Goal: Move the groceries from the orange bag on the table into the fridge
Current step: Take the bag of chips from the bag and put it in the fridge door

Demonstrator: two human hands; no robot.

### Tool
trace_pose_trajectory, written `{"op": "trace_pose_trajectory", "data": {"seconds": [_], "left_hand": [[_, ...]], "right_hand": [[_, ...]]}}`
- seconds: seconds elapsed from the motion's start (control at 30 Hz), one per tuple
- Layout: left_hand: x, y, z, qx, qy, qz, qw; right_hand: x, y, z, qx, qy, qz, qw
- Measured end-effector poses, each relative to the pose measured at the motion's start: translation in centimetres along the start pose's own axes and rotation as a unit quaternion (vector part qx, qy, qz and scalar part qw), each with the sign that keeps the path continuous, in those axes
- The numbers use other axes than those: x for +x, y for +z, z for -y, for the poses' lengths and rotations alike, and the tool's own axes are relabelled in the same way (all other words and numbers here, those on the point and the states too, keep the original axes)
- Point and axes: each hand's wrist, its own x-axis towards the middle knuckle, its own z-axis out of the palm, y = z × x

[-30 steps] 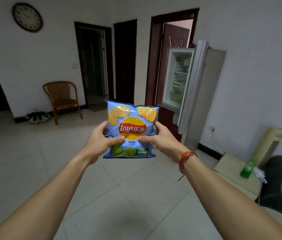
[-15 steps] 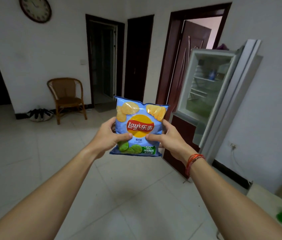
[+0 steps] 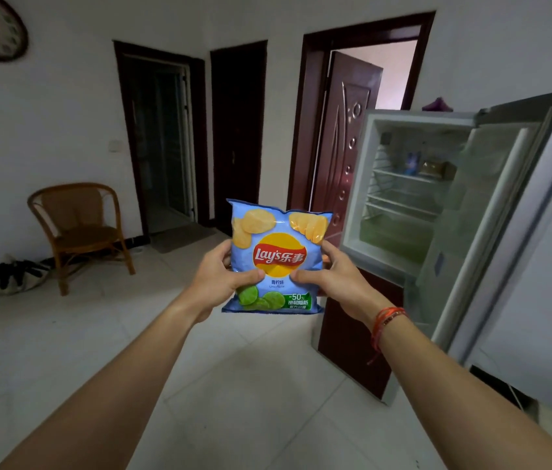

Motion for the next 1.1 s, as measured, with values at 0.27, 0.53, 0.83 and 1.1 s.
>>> {"op": "trace_pose_trajectory", "data": {"seconds": [0.27,0.53,0.83,1.1], "left_hand": [[14.0,0.0,5.7,-0.001,-0.007,0.009,1.0],[29.8,2.5,9.5,-0.012,-0.021,0.03,0.999],[44.4,2.8,14.0,-0.001,-0.016,0.053,0.998],[58.6,2.1,20.1,0.002,0.005,0.104,0.995]], "right_hand": [[13.6,-3.1,-4.2,0.014,0.004,0.0,1.0],[28.2,-9.4,-6.2,0.007,0.016,-0.009,1.0],[41.5,-13.5,-8.5,-0.009,0.015,-0.008,1.0],[53.6,-15.4,-12.6,-0.006,0.023,-0.052,0.998]]}}
